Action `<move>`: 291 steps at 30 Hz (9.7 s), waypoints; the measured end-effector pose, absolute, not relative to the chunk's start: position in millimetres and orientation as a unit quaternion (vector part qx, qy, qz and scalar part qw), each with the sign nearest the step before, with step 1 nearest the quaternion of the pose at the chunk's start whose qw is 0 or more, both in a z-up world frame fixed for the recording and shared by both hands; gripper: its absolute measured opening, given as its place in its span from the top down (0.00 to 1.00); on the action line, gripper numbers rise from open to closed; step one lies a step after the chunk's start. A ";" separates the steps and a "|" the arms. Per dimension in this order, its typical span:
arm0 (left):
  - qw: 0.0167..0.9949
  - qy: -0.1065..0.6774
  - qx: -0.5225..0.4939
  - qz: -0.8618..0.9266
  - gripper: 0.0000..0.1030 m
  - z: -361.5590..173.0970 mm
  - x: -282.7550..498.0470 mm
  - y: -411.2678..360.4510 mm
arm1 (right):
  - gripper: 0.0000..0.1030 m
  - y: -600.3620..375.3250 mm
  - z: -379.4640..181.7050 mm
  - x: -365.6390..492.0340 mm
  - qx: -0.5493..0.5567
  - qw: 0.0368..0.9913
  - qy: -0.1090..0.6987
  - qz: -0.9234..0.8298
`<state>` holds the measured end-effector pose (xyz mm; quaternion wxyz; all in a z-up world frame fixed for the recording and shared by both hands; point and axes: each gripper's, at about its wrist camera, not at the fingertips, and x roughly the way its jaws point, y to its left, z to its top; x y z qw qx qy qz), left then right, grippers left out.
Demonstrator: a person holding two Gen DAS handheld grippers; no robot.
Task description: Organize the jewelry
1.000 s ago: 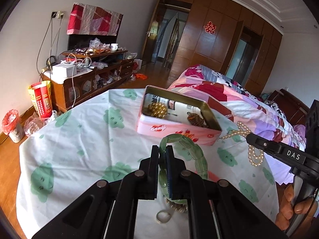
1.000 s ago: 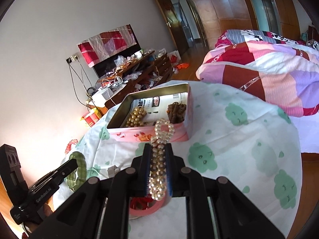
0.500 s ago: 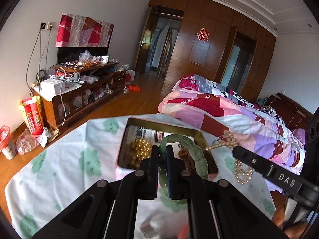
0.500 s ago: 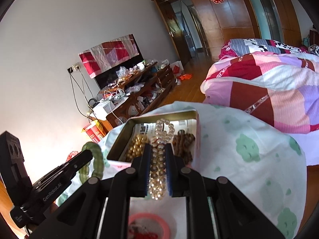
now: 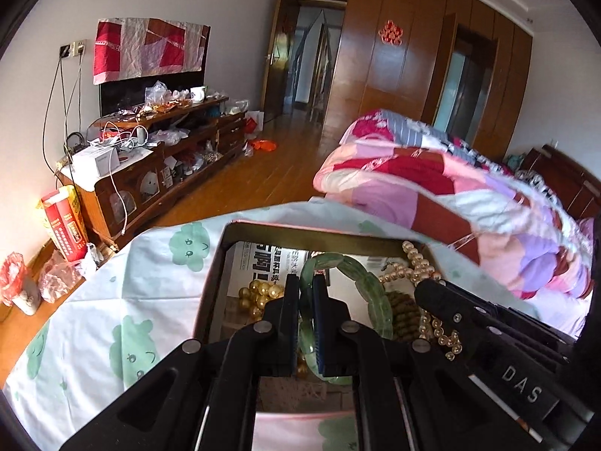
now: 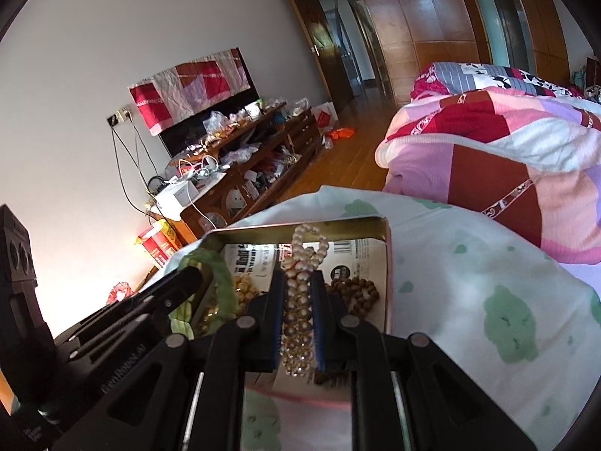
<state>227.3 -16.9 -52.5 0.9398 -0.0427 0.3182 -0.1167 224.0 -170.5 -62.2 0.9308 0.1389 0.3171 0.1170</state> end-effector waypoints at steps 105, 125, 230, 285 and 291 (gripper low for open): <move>0.924 0.370 -0.075 -0.065 0.38 -71.7 75.6 38.0 | 0.63 -188.7 -86.5 72.2 0.134 0.916 0.364 0.100; 0.918 0.385 -0.073 -0.056 0.38 -80.7 75.0 44.2 | 0.69 -147.8 -110.0 92.1 0.054 0.888 0.440 0.120; 0.950 0.231 -0.111 -0.179 0.86 -9.3 159.8 14.6 | 0.88 -179.8 -32.0 167.3 0.078 0.955 0.285 0.032; 0.951 0.305 0.033 -0.049 0.32 -56.3 234.1 -23.8 | 0.36 -185.2 -63.9 210.0 0.096 0.957 0.274 -0.022; 0.950 0.312 0.003 -0.037 0.32 -52.4 225.7 -11.6 | 0.31 -197.5 -62.7 190.4 0.106 0.955 0.275 -0.041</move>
